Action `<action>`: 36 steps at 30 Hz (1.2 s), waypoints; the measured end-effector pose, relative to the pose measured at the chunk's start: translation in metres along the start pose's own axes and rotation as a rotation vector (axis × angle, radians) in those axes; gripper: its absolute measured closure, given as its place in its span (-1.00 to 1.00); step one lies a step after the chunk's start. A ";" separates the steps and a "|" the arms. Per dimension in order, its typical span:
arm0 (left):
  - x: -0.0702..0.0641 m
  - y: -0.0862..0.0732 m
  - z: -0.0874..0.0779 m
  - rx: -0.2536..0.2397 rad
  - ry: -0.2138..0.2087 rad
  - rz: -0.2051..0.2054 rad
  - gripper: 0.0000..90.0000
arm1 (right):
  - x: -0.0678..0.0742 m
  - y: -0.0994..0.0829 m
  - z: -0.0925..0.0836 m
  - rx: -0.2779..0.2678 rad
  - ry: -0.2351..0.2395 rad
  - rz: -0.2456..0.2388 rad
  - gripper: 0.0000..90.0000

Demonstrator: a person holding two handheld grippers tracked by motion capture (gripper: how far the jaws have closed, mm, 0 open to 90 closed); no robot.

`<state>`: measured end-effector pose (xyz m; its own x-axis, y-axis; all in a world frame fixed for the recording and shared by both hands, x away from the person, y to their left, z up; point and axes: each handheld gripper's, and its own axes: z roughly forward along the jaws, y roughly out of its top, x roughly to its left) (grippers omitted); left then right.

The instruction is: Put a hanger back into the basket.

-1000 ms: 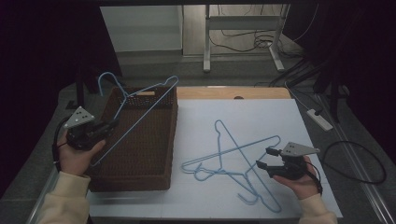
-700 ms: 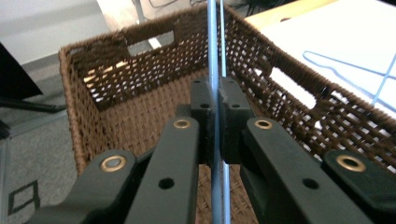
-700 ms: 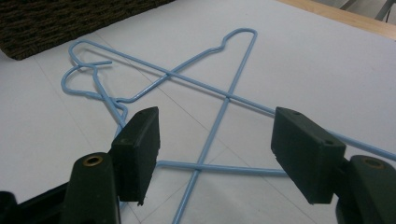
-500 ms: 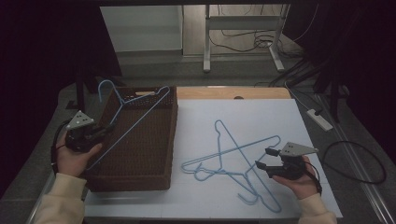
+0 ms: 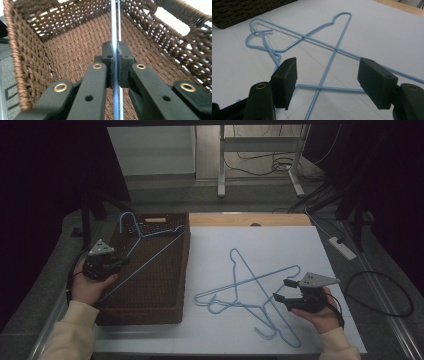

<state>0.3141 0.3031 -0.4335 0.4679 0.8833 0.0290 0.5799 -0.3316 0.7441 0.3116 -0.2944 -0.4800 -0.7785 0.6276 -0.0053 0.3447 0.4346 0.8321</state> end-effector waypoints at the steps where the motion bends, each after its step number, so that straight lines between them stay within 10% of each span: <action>1: 0.000 0.000 0.002 0.007 -0.001 0.002 0.92 | 0.000 0.000 0.000 0.000 0.000 0.000 -0.28; 30: 0.006 -0.002 0.038 0.243 0.071 0.007 0.81 | -0.001 -0.001 0.001 0.011 -0.003 -0.001 -0.29; 36: 0.004 -0.001 0.032 0.188 0.154 0.012 0.28 | -0.001 -0.001 0.001 0.011 -0.003 0.001 -0.29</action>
<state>0.3368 0.2965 -0.4557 0.3766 0.9142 0.1496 0.6956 -0.3858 0.6061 0.3122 -0.2950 -0.4811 -0.7768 0.6298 -0.0062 0.3509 0.4409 0.8261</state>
